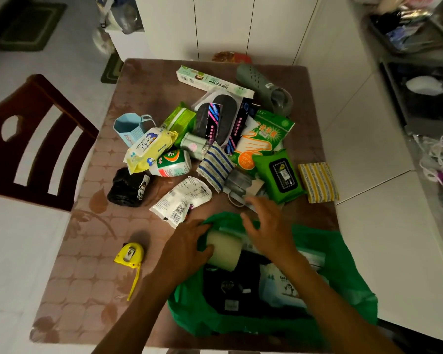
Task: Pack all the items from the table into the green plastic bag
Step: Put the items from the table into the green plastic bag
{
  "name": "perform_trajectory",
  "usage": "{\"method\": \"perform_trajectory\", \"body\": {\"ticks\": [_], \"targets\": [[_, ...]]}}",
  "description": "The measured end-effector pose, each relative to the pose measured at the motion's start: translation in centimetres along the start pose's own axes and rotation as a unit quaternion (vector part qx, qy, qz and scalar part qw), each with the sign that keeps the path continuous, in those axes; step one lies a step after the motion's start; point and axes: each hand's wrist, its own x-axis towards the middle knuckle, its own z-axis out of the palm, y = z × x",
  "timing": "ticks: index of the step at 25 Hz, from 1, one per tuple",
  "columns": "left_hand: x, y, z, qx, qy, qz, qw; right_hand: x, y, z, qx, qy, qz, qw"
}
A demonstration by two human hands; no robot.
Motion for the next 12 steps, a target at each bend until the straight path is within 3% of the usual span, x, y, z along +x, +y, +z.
{"method": "perform_trajectory", "body": {"ticks": [1, 3, 5, 8, 10, 12], "targets": [[-0.1, -0.1, 0.2, 0.01, -0.005, -0.001, 1.0, 2.0, 1.1, 0.0, -0.014, 0.017, 0.052, 0.998], [-0.3, -0.3, 0.5, 0.026, -0.011, 0.009, 1.0, 5.8, 3.4, 0.9, -0.071, -0.077, 0.142, 0.984], [-0.3, -0.3, 0.6, 0.037, -0.013, 0.016, 0.999, 7.9, 4.9, 2.4, -0.146, -0.172, 0.168, 0.96], [-0.3, -0.1, 0.9, 0.079, 0.002, 0.024, 0.997, 8.8, 5.3, 3.3, -0.191, -0.172, 0.167, 0.952], [0.1, 0.6, 1.1, 0.122, 0.001, 0.042, 0.992, 8.0, 4.6, 1.7, -0.085, -0.111, 0.186, 0.972], [0.8, 1.6, 1.6, 0.137, -0.01, 0.06, 0.989, 5.1, 3.8, -1.4, 0.091, -0.025, 0.219, 0.971]]}}
